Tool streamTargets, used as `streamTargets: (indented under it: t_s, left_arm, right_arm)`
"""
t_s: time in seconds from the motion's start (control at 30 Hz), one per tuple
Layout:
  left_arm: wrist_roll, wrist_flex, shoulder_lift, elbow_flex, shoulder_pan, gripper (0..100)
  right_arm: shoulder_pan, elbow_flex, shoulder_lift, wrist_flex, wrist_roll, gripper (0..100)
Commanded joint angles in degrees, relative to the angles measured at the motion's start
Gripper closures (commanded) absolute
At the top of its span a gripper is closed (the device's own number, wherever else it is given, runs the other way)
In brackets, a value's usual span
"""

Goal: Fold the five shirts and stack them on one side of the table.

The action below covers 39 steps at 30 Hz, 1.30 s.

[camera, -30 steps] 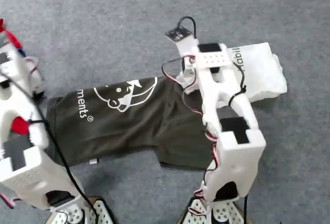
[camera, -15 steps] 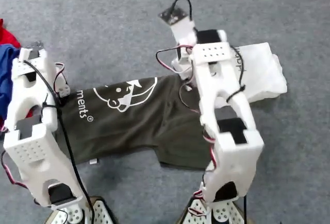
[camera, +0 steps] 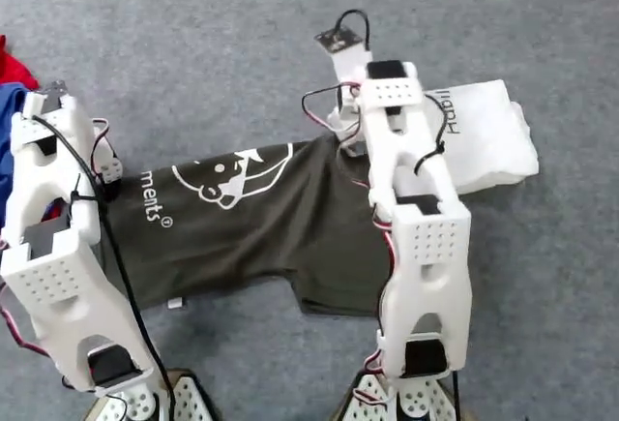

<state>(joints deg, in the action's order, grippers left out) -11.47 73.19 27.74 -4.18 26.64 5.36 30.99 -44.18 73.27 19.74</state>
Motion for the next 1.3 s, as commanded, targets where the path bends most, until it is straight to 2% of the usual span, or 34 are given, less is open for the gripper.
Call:
streamTargets:
  t_s: [0.0, 0.23, 0.33, 0.47, 0.7, 0.77, 0.93, 1.07, 1.17, 1.27]
  left_arm:
    - [0.18, 1.67, -2.11, -1.89, 1.80, 97]
    - [-0.18, 3.52, -9.76, -2.24, 0.92, 97]
    - [0.00, 3.52, -12.92, -1.71, -0.48, 97]
    - [0.09, 3.52, -13.19, -0.48, -1.89, 97]
    - [0.18, 5.10, -16.00, 6.37, -2.51, 97]
    - [0.18, 4.66, -17.14, 8.57, -2.59, 97]
    - [-0.09, -6.24, -15.91, 15.87, -2.51, 97]
    - [-0.26, -7.82, -12.92, 16.75, -2.07, 97]
    - [-0.44, -7.91, -10.99, 16.75, -1.98, 97]
    - [-2.29, -7.74, -10.90, 16.40, -1.98, 97]
  right_arm:
    - [-0.53, 6.11, 0.57, 4.40, -0.18, 98.5]
    - [-0.35, 17.98, 0.57, 19.52, -0.09, 98.5]
    - [2.20, 25.54, 0.57, 28.40, -0.18, 98.5]
    - [4.57, 22.55, 4.18, 28.04, -0.62, 98.5]
    - [8.88, 3.12, 16.04, 27.43, -0.53, 98.5]
    - [8.35, -2.51, 17.36, 24.70, -0.53, 98.5]
    - [3.34, -16.22, 15.52, 9.76, -0.26, 98.5]
    - [-1.41, -23.52, 12.00, 0.79, -0.09, 98.5]
    - [-3.78, -24.31, 10.68, 0.35, -0.09, 98.5]
    - [-1.41, -22.46, 12.97, 5.36, -0.35, 98.5]
